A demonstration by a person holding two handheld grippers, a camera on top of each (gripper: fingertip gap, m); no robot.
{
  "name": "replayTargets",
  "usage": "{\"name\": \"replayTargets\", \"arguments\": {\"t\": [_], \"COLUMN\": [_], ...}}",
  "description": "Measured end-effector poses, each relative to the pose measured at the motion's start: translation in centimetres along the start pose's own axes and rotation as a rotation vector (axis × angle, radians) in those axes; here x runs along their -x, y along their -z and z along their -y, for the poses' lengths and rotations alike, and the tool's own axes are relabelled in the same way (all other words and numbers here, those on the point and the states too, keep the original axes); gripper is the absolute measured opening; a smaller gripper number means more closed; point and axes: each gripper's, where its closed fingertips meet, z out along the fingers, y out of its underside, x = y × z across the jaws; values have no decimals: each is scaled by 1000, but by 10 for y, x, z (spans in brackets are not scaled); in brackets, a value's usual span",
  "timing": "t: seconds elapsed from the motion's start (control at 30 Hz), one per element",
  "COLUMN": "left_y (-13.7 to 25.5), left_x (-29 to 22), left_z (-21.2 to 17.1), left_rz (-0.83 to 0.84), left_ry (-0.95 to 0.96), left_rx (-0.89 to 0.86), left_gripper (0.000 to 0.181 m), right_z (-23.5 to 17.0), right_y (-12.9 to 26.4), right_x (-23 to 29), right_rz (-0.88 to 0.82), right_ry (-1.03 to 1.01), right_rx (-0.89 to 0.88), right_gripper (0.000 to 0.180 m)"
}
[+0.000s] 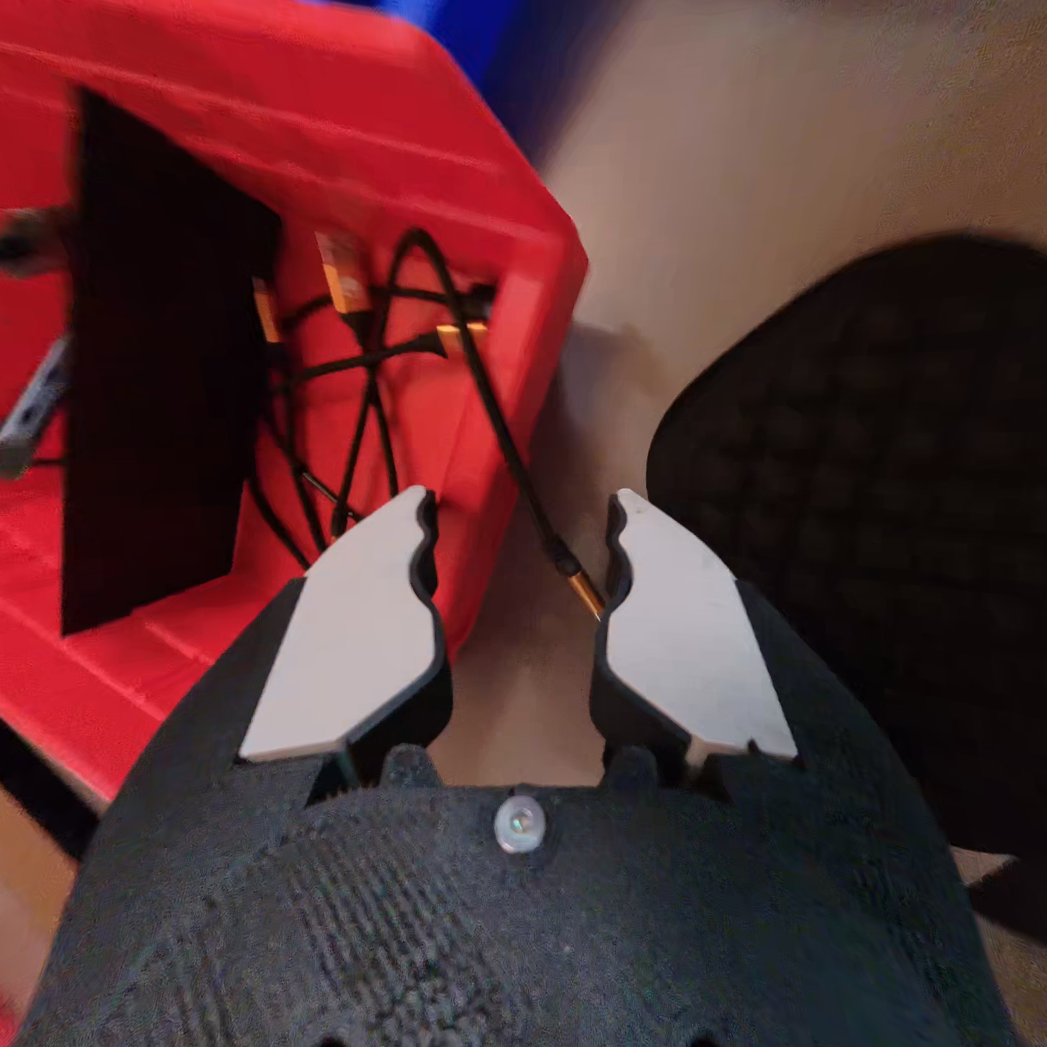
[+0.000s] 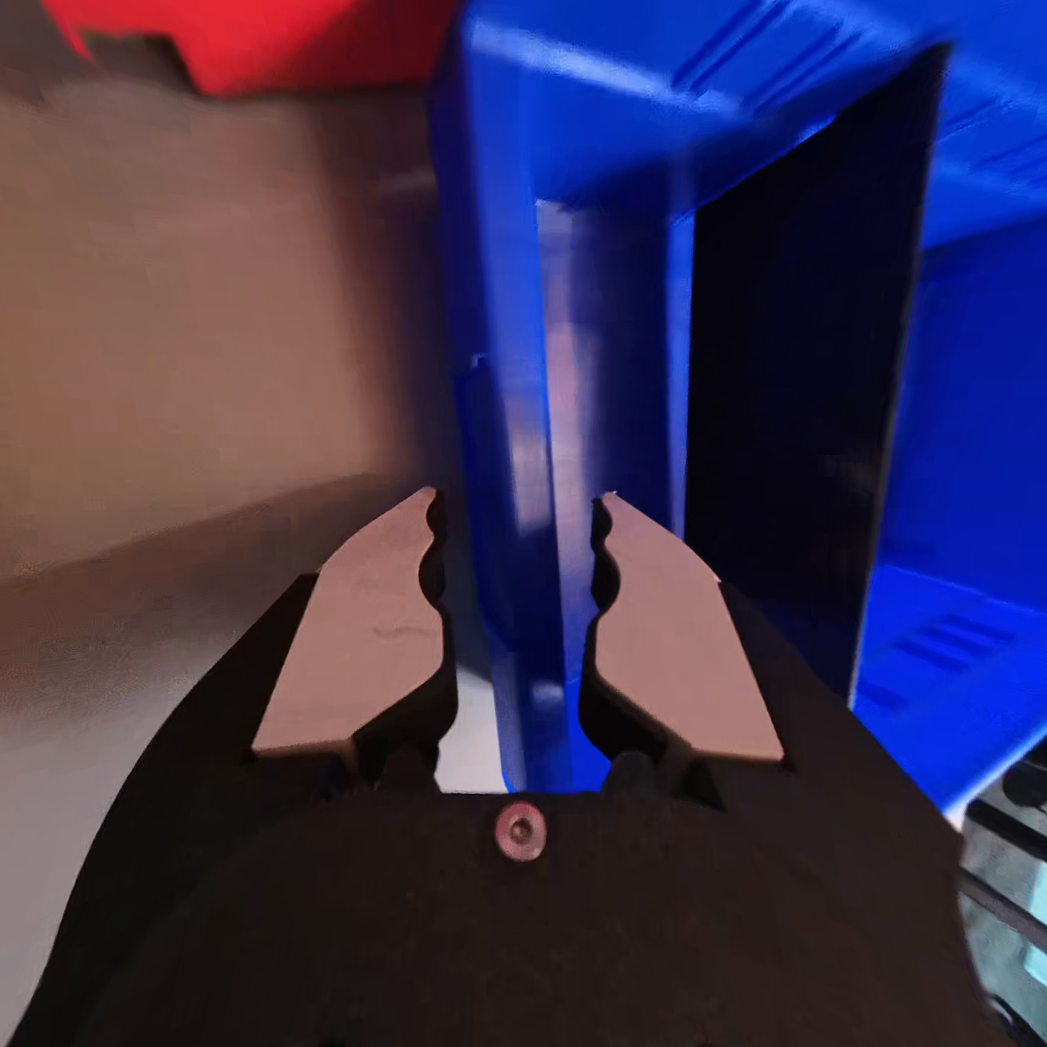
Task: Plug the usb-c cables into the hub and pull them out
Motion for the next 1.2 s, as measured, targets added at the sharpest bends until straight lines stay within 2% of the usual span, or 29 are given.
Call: {"name": "replayTargets", "arguments": {"t": [0.03,0.07,0.13,0.23,0.53,0.77,0.93,1.2], "left_y": [-10,-16,-21,-28,-46,-61,-73,-86], "left_x": [3,9,17,16,12,27,44,68], "left_z": [-5,-9,-11,1,56,82,96,106], "left_rz": [26,63,96,57,21,46,51,55], "left_ry": [-51,-98,-160,-176,-118,-74,-57,-24], "left_rx": [66,129,203,170,-28,-18,-19,-19], "left_gripper": [61,57,41,31,29,29,29,29], "right_z": [-3,-5,-11,-32,-150,-229,-257,-274], "right_y": [-7,-10,-7,4,49,64,63,60], "right_x": [-2,-4,-4,1,1,-26,-49,-62], "right_rz": [-27,-48,-65,-59,-118,-154,-116,-20], "right_ry": [13,19,-2,-11,-144,-261,-284,-301], "right_rx": [21,28,43,8,98,198,182,145], "right_gripper": [43,33,34,35,34,33,33,33]}}
